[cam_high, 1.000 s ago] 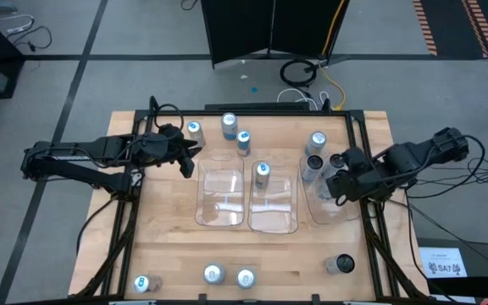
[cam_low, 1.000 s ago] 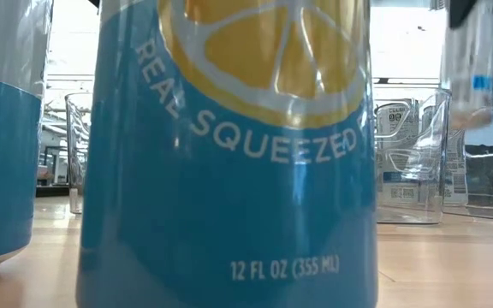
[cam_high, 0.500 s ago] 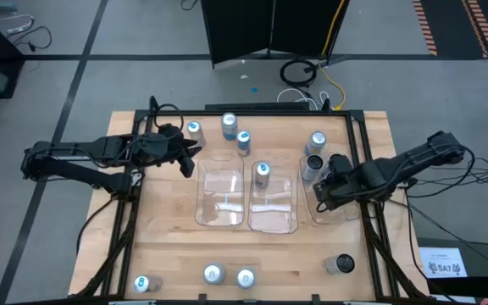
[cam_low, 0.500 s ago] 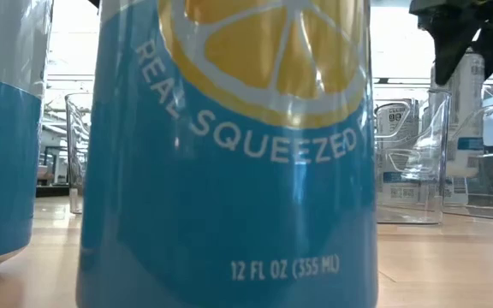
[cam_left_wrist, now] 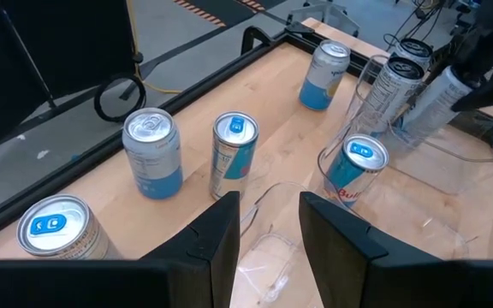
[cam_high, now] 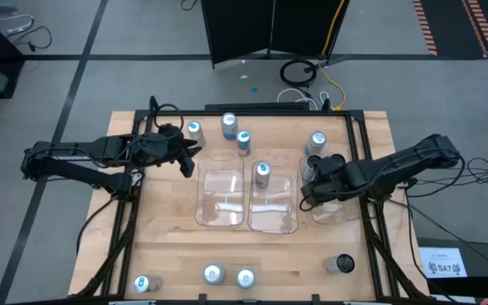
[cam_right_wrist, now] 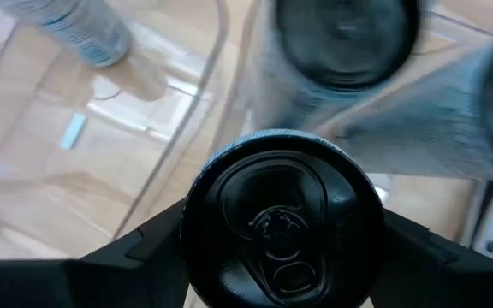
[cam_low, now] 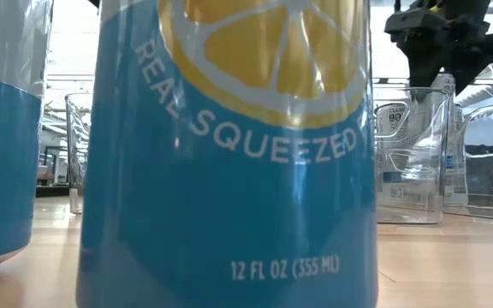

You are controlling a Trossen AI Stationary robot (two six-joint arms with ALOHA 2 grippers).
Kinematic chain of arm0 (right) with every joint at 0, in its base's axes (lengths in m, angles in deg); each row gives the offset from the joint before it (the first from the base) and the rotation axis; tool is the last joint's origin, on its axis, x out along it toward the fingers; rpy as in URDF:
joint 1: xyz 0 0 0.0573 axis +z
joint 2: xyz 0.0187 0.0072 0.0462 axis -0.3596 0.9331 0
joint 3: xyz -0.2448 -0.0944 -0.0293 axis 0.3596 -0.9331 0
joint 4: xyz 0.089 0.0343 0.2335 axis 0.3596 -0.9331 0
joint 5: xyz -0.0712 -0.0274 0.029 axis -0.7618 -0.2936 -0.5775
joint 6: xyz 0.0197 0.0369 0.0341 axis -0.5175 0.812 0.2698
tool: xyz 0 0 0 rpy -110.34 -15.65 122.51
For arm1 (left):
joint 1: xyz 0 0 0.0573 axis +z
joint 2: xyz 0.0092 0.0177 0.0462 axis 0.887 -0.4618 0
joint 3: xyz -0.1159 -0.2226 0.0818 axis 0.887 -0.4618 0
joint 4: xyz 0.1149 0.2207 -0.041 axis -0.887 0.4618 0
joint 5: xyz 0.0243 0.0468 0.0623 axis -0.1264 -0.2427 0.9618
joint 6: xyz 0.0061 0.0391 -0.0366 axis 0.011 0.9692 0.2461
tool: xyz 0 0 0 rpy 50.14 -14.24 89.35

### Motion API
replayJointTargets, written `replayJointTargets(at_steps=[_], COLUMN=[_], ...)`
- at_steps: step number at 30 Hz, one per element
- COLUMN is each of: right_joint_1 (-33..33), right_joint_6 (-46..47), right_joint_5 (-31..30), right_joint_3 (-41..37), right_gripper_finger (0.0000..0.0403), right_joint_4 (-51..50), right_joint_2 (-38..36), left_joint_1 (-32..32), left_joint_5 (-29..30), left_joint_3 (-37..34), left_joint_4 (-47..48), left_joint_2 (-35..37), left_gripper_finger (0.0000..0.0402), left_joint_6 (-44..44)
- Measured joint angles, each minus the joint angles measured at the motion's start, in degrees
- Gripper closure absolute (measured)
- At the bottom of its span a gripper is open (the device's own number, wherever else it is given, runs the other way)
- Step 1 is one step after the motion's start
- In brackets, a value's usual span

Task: Sort soda cans
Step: Put the top white-blue soda can into the right transparent bin

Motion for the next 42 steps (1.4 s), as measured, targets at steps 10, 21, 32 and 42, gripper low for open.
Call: replayJointTargets(at_steps=[10,21,32,42], right_joint_1=[-0.41,-0.41,-0.39,-0.43], right_joint_6=[-2.45,-1.08,-0.23,-3.94], right_joint_5=[1.4,1.37,1.38,1.04], right_joint_3=[0.0,0.0,0.01,0.11], right_gripper_finger=[0.0147,0.0147,0.0139,0.009], right_joint_4=[0.21,0.28,0.4,0.6], right_joint_2=[2.83,3.3,3.3,3.19], left_joint_1=[0.0,0.0,0.0,0.0], left_joint_5=[-0.04,-0.09,-0.5,-0.48], left_joint_3=[0.02,0.02,0.02,0.01], left_joint_4=[0.01,0.03,0.04,0.05], left_joint_2=[0.02,0.02,0.01,0.0], left_gripper_finger=[0.0269,0.0269,0.0269,0.0269], left_joint_6=[-0.23,-0.21,-0.17,0.27])
